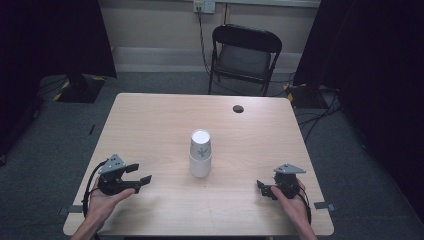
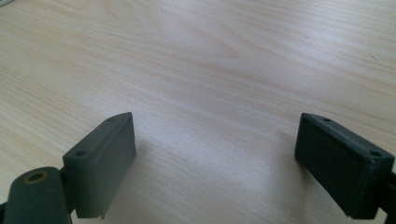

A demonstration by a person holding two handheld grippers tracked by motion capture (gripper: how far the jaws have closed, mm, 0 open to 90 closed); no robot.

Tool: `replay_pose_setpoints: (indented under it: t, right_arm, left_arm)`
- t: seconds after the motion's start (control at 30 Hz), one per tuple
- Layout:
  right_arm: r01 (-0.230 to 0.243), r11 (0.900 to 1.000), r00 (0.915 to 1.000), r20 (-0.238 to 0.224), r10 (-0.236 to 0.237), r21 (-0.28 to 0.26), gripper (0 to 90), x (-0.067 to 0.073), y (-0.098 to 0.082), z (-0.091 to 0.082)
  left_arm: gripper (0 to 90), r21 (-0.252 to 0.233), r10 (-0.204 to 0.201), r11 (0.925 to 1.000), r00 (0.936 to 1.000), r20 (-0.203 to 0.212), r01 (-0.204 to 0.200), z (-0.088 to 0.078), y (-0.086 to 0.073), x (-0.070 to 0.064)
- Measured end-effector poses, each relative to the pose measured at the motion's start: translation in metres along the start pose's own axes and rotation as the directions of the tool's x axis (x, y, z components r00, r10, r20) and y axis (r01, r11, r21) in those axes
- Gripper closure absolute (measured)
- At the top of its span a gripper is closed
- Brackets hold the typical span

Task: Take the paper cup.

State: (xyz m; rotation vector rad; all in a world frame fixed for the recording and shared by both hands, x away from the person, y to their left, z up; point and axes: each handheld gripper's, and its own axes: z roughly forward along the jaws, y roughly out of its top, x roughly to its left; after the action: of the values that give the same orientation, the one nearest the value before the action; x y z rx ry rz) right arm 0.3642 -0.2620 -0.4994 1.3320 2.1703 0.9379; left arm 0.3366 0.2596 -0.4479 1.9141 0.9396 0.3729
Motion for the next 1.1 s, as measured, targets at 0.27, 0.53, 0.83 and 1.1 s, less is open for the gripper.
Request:
replay_pose_setpoints:
  t: [0.27, 0.53, 0.83, 1.1]
  right_arm:
    - [-0.001, 1.000, 1.0000, 0.001, 0.001, 0.000, 12.0, 0.000, 0.000, 0.000]
    - [-0.001, 1.000, 1.0000, 0.001, 0.001, 0.000, 12.0, 0.000, 0.000, 0.000]
    - [-0.001, 1.000, 1.0000, 0.001, 0.001, 0.000, 12.0, 0.000, 0.000, 0.000]
    - [-0.001, 1.000, 1.0000, 0.001, 0.001, 0.000, 11.9, 0.000, 0.000, 0.000]
  left_arm:
    - [29.3, -0.019, 0.052, 0.9985, 0.9967, 0.062, -0.051, 0.006, 0.014, -0.015]
    - [28.0, -0.059, 0.055, 0.9970, 0.9957, 0.075, -0.050, 0.015, 0.035, -0.025]
    - [25.3, -0.083, 0.082, 0.9940, 0.9869, 0.139, -0.071, 0.029, 0.056, -0.034]
    - [21.4, -0.099, 0.086, 0.9926, 0.9820, 0.168, -0.070, 0.036, 0.074, -0.039]
